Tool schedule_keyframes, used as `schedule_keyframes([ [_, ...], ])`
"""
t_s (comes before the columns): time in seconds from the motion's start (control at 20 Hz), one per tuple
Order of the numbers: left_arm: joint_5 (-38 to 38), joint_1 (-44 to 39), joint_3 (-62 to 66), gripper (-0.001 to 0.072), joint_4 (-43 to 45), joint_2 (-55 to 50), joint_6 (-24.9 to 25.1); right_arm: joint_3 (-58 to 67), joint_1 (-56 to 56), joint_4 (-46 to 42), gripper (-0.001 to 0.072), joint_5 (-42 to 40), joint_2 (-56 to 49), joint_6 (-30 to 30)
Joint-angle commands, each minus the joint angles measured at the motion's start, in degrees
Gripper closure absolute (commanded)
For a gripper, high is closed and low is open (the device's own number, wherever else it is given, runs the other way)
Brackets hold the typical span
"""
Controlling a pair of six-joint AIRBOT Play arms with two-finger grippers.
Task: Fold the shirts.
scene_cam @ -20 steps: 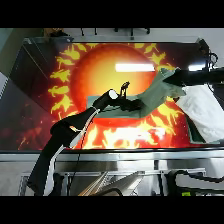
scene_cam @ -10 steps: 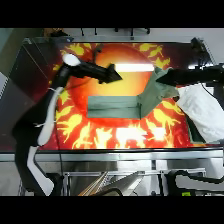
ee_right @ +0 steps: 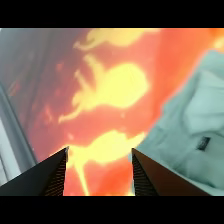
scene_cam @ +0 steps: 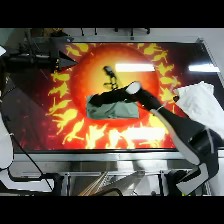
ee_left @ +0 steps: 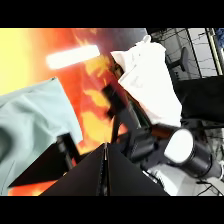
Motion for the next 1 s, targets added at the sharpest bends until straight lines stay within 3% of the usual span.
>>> schedule_keyframes([
  [0.0,0.2,2.4,-6.6,0.0694,-0.1,4.3,4.0,0.5,5.2,-2.0,0.0262,-7.1,-0.2,-4.5],
  [0.35,-1.2,2.5,-11.7,0.0693,-0.2,6.7,4.8,0.5,-21.3,-24.9,0.0255,17.2,13.4,16.0],
  [0.5,-1.3,2.5,-11.7,0.0693,-0.1,6.7,4.9,-0.8,-33.0,-27.0,0.0248,25.3,13.9,17.7],
  [0.6,-1.2,2.5,-11.7,0.0693,-0.1,6.7,4.9,-5.1,-37.5,-26.9,0.0075,25.9,13.4,18.8],
  [0.8,-1.3,2.5,-11.7,0.0693,-0.1,6.7,4.9,-12.6,-39.0,-26.2,0.0076,25.6,8.7,17.9],
  [0.95,-1.5,2.5,-11.7,0.0693,-0.1,6.7,4.9,-13.7,-36.9,-19.5,0.0077,25.5,3.0,14.3],
])
